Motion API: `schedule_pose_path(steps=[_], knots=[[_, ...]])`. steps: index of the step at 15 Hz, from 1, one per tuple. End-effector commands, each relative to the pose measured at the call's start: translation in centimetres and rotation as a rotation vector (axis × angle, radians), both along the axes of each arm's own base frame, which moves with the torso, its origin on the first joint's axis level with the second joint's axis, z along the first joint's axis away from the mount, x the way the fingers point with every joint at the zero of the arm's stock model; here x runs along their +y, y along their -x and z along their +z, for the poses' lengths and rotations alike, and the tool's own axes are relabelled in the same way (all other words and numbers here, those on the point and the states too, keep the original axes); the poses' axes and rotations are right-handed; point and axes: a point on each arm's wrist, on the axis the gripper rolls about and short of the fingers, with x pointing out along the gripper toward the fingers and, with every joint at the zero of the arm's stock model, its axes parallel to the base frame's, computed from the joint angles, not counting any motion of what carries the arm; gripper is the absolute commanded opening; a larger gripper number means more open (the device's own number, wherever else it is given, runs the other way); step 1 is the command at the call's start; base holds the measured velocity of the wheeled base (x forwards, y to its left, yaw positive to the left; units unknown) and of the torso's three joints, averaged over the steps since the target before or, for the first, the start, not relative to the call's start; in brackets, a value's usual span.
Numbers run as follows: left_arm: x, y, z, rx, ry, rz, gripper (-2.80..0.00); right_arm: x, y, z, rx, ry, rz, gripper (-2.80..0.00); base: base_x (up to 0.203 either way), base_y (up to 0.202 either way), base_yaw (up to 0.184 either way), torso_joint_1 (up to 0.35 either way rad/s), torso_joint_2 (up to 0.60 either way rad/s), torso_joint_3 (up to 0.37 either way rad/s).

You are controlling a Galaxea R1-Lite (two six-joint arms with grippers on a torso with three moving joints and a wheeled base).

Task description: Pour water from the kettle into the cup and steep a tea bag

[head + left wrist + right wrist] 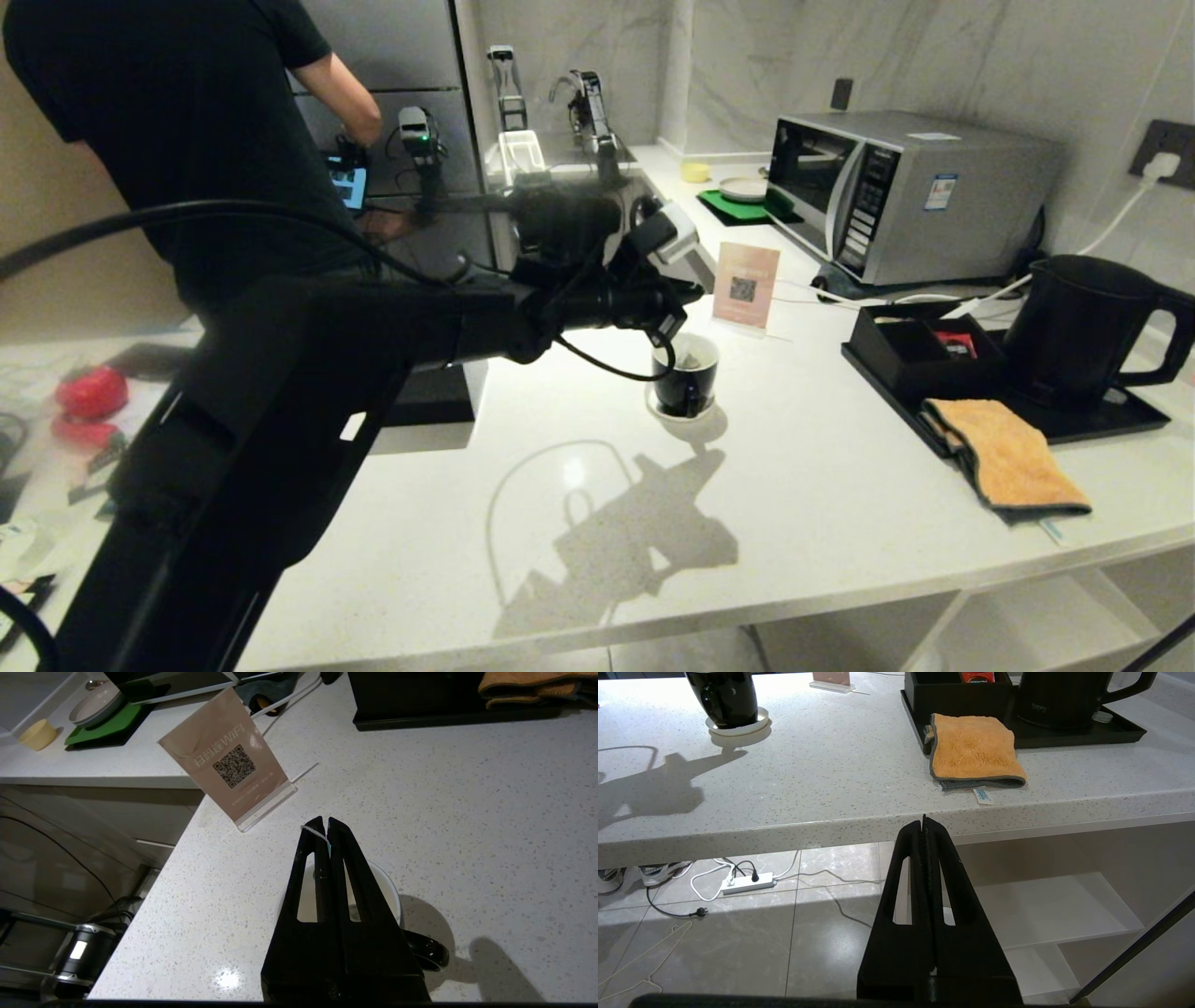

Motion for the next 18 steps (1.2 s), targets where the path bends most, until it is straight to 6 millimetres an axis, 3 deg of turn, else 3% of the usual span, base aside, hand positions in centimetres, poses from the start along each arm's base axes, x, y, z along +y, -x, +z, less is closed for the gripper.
schedule_pose_path(steps=[1, 8, 18], knots=[[-0.2, -0.2, -0.7, 0.008, -0.007, -0.003, -2.80, 0.0, 0.0, 0.0, 0.000, 0.000, 0.000, -2.80, 0.000, 0.000, 0.000, 0.000, 0.00, 0.000], [-0.2, -0.2, -0.7, 0.007, -0.008, -0.005, -2.80, 0.0, 0.0, 0.0, 0.000, 0.000, 0.000, -2.80, 0.000, 0.000, 0.000, 0.000, 0.00, 0.000], [0.6, 1.0, 3.0, -0.055, 0.029, -0.004, -2.80, 0.0, 0.0, 0.0, 0.000, 0.000, 0.000, -2.80, 0.000, 0.000, 0.000, 0.000, 0.00, 0.000]])
